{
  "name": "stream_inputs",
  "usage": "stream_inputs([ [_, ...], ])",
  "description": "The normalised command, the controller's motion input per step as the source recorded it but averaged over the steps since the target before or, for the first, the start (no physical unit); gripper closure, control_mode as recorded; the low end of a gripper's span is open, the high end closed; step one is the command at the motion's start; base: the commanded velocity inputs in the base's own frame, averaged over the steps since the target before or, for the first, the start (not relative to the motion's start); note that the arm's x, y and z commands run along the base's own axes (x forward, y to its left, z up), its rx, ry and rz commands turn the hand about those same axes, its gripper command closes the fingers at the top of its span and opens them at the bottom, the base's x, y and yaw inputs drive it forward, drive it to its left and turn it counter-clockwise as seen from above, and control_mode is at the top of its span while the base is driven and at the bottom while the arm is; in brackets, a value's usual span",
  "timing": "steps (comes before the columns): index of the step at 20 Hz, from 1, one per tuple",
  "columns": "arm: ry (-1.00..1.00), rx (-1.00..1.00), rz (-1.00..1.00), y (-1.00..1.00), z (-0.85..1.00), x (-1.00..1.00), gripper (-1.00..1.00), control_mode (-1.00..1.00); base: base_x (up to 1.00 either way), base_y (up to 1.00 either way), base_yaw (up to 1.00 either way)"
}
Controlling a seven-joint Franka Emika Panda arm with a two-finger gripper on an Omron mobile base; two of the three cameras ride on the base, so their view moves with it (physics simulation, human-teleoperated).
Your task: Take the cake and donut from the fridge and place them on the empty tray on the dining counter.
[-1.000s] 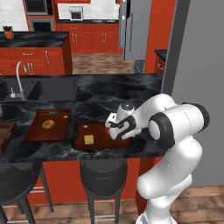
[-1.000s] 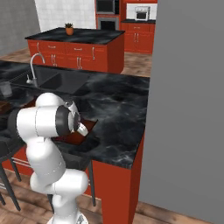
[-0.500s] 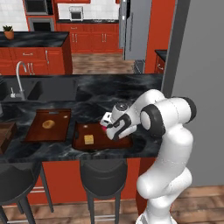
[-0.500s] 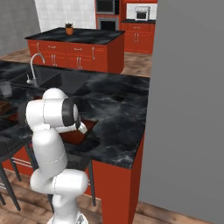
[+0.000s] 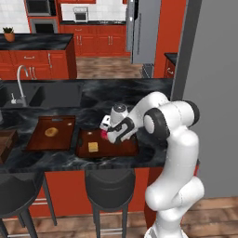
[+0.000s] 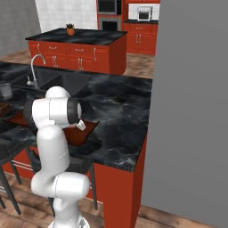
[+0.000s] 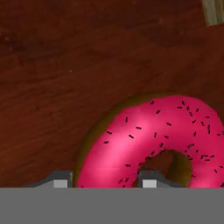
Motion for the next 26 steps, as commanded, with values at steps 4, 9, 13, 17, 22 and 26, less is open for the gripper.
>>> stream_inputs([
  [4, -0.2, 0.06, 0.03, 0.0, 0.29, -0.43, -1.0, -1.0, 0.0, 0.0, 0.0],
  [9, -0.27, 0.07, 0.04, -0.12, 0.47, -0.7, -1.0, -1.0, 0.0, 0.0, 0.0],
  [13, -0.16, 0.11, 0.01, -0.29, 0.63, -0.88, -1.0, -1.0, 0.0, 0.0, 0.0],
  [17, -0.13, 0.1, 0.0, -0.23, 0.92, -0.99, -1.0, -1.0, 0.0, 0.0, 0.0],
  [22, -0.06, 0.06, 0.0, -0.06, 1.0, -0.93, -1.0, -1.0, 0.0, 0.0, 0.0],
  [26, 0.07, 0.02, -0.03, -0.04, 0.91, -0.84, -1.0, -1.0, 0.0, 0.0, 0.0],
])
